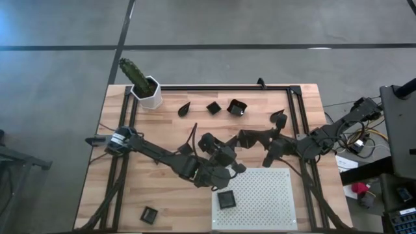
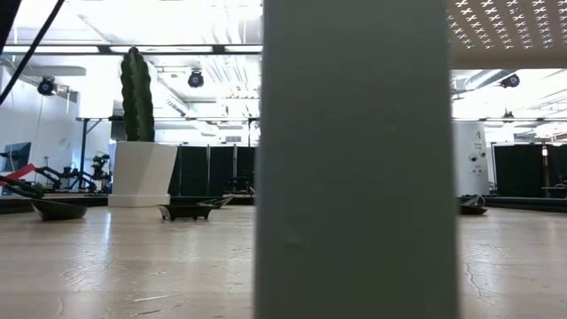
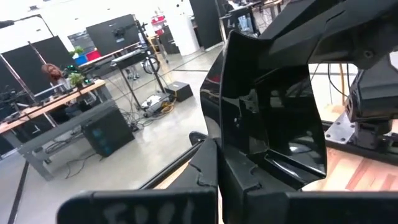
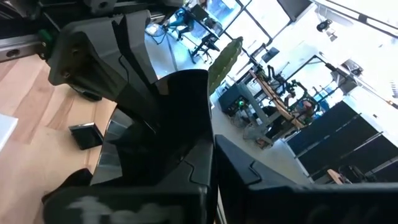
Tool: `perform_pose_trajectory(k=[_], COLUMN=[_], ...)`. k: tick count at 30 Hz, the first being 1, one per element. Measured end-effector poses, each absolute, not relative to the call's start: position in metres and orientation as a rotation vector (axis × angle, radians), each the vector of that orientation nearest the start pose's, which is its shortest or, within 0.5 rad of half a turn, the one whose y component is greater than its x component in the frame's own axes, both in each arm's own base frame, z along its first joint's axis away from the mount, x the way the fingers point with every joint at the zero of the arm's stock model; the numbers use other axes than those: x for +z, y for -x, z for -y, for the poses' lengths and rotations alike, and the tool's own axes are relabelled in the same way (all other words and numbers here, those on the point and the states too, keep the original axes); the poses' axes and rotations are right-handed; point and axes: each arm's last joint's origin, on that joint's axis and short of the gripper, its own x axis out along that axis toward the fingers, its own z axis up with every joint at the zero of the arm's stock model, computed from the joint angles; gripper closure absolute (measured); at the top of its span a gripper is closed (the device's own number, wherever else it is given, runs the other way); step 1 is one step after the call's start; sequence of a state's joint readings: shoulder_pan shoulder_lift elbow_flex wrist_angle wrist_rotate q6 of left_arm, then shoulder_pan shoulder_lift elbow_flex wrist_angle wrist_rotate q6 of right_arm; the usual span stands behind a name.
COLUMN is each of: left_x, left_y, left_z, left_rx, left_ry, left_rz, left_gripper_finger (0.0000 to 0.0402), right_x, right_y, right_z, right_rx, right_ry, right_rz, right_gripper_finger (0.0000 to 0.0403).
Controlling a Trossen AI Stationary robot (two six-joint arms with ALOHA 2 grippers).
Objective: Pick & Place Mini shaped plates
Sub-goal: Put the distorted square plate on the shelf
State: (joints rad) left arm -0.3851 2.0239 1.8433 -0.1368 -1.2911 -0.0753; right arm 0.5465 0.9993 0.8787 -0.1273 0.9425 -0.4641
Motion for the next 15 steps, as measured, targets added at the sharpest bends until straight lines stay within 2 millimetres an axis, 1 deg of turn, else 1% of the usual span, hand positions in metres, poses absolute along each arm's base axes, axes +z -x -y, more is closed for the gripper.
perform_pose_trajectory(k=[8,11,15], left_x=[0.3325,0.3325,0.3326], left_y=[-0.4365,-0.4366,-0.4366], left_z=[0.1460,0.1461,0.1461], left_rx=[0.905,0.900,0.899], left_ry=[-0.170,-0.183,-0.189], left_rz=[-0.183,-0.189,-0.193], left_gripper_finger=[0.0395,0.0377,0.0336], right_x=[0.3349,0.3348,0.3351], right_y=[-0.1913,-0.1913,-0.1909], right_z=[-0.0889,-0.0888,-0.0886], right_rx=[-0.348,-0.349,-0.349], right_ry=[0.627,0.627,0.626], right_rz=[-0.274,-0.274,-0.274], right_gripper_finger=[0.0394,0.0394,0.0394])
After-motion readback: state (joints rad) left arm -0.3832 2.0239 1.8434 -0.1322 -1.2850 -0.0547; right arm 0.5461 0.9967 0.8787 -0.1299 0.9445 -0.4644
